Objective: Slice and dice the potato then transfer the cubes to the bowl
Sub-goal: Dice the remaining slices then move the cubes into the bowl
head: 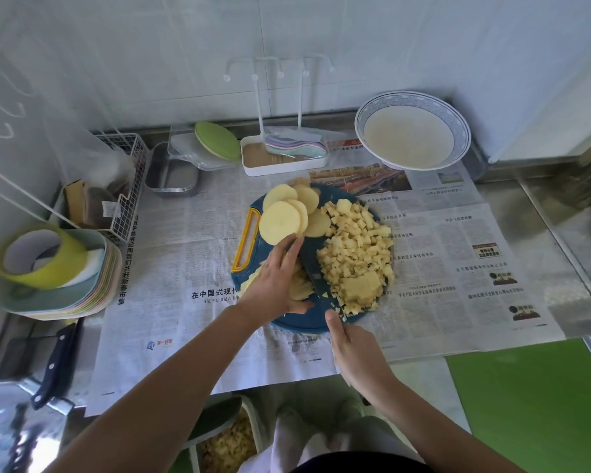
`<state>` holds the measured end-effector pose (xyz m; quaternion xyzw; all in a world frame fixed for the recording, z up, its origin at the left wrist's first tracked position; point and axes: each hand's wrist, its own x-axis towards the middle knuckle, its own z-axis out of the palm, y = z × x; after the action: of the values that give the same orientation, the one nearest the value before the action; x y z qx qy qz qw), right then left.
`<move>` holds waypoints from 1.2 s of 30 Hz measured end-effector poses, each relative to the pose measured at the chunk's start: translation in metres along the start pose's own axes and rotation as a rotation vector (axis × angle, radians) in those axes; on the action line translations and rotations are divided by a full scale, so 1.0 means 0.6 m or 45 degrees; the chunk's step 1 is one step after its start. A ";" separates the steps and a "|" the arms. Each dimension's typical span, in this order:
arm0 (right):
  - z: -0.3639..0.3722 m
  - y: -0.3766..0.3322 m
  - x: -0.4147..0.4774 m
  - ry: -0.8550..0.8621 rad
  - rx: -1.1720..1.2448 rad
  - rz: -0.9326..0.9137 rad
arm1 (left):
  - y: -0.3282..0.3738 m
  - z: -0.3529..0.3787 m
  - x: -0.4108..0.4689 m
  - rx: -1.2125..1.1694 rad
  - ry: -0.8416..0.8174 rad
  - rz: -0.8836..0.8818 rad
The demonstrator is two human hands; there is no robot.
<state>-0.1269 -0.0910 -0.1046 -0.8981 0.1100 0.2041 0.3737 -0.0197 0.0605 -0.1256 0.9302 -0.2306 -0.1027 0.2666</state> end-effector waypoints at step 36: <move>0.006 0.006 0.009 -0.011 0.134 0.019 | -0.059 0.056 -0.043 -0.124 0.353 -0.200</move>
<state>-0.1245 -0.0913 -0.1113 -0.8754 0.1257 0.2048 0.4194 -0.0398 0.0844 -0.1710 0.9365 -0.1130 -0.0050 0.3320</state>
